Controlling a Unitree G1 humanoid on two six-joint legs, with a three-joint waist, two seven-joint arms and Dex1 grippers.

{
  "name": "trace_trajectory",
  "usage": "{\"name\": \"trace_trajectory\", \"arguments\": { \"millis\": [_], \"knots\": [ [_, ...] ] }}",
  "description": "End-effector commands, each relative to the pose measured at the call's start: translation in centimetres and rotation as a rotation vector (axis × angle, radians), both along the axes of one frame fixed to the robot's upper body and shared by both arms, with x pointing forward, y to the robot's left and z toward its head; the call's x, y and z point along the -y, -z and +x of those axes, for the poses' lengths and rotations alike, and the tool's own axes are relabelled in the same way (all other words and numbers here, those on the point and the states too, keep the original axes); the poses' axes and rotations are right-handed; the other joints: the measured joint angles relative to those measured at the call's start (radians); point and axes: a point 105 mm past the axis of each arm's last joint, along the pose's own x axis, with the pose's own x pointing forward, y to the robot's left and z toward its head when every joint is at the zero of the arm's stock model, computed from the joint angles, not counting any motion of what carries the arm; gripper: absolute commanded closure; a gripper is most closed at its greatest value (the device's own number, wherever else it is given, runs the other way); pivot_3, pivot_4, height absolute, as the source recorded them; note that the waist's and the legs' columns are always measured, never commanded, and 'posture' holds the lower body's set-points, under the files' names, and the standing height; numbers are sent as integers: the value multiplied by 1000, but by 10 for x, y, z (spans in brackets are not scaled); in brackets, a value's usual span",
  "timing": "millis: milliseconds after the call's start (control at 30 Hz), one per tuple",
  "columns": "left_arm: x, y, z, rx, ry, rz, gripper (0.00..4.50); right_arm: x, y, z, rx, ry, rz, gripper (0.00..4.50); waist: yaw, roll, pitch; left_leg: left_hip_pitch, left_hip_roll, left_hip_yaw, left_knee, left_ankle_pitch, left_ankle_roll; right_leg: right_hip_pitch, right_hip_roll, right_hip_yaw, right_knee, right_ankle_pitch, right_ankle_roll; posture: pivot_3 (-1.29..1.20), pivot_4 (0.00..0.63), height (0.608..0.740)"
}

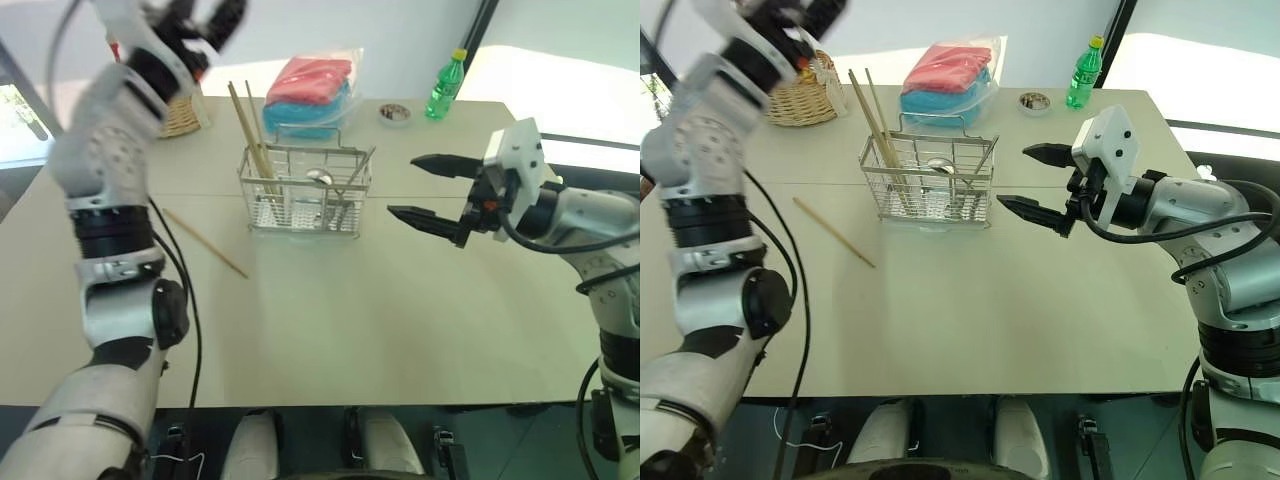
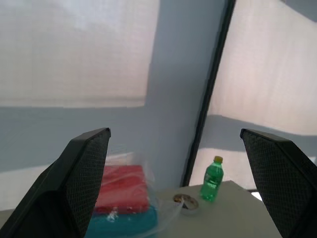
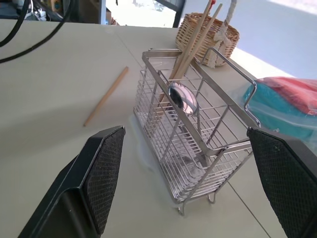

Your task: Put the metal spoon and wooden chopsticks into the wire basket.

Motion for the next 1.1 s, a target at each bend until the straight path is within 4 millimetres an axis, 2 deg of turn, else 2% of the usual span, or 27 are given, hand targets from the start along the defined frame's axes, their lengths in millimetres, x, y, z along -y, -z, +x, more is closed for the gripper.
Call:
{"name": "trace_trajectory", "arguments": {
  "millis": [33,133,233,333,567,667,833,1100],
  "knots": [
    [-42,-3,2,-98,-240,-122,59,1,-10,-1,47,-3,2,393,1,0,0,1,0,0,0,0,0,1,0,0,0,0,0,0,150,723],
    [-79,39,15,-355,-541,-164,59,-1,-10,0,44,-11,2,393,9,-1,0,2,0,0,1,0,0,4,0,0,-1,1,1,0,150,723],
    [-99,94,17,-630,-733,-180,59,-4,-10,1,44,-21,0,393,7,-1,0,3,-1,-1,1,0,0,5,0,0,-1,1,1,0,150,723],
    [-94,136,18,-819,-776,-140,59,-6,-10,2,47,-31,0,393,8,-1,0,2,-1,-1,0,0,0,4,0,0,-1,1,1,0,150,723],
    [-69,199,21,-1120,-746,-133,59,-9,-2,-4,24,-68,-40,393,6,-2,0,1,-1,-1,0,0,-1,2,0,-1,-1,1,1,0,150,723],
    [-59,213,25,-1168,-720,-140,59,-9,3,-10,11,-90,-66,393,7,-2,0,1,-1,-1,0,0,-1,3,0,-1,-1,1,1,0,150,723],
    [-57,232,28,-1246,-736,-167,59,-7,4,-15,0,-96,-77,393,5,-2,0,1,-1,-1,0,0,-1,2,0,-1,-1,1,1,0,150,723],
    [-53,244,33,-1285,-731,-184,59,-6,15,-26,-41,-123,-112,393,7,-2,0,1,-1,0,0,0,-1,3,0,-1,-1,1,1,0,150,723]
  ]
}}
